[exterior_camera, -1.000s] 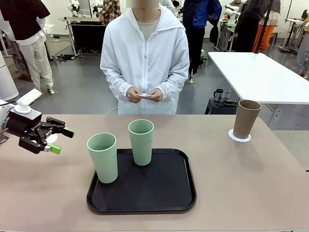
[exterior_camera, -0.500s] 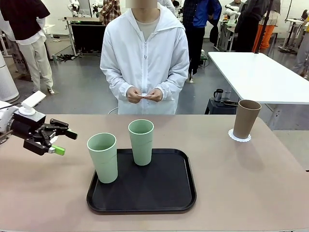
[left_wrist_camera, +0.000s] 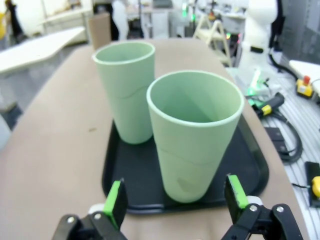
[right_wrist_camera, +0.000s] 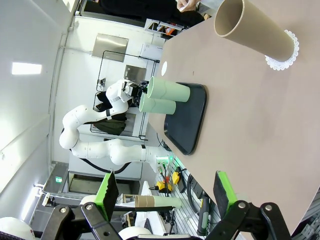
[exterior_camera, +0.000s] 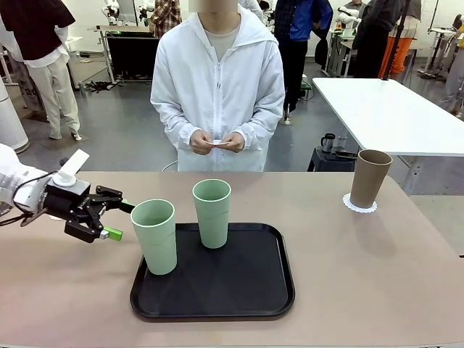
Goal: Place coasters on the table and set cups on them.
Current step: Take one Reusable plastic cup from the Flat Tray and place it on a coaster set by the human.
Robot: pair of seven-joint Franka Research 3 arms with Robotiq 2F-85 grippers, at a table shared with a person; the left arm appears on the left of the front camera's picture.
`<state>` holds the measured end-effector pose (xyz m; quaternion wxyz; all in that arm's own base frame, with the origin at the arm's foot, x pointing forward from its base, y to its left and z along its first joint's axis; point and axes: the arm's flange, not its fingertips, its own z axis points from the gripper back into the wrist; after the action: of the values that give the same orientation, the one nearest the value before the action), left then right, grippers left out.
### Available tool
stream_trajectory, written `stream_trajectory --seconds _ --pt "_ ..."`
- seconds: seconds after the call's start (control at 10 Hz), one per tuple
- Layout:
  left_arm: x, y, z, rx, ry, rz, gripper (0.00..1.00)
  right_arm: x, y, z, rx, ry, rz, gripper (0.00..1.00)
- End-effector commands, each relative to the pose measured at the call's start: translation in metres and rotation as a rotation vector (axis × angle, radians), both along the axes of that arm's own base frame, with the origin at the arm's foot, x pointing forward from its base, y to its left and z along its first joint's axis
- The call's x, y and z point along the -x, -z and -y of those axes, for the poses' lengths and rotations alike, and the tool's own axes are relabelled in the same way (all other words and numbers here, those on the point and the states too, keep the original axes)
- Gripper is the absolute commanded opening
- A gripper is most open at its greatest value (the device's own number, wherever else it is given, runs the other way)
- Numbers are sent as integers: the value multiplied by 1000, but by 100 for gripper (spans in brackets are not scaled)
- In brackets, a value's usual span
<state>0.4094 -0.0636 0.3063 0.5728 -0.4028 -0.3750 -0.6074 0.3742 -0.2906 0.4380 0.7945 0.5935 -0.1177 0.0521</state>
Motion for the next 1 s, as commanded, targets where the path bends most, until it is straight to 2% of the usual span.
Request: stream_trajectory --seconds 0.0,0.2,0.9 --pt "-9 18 6 33 9 34 100 0 0 0 5 5 1 100" --pt "-11 24 12 43 18 -3 100 0 0 0 5 5 1 100" --pt "-16 41 34 94 69 -52 100 0 0 0 5 5 1 100"
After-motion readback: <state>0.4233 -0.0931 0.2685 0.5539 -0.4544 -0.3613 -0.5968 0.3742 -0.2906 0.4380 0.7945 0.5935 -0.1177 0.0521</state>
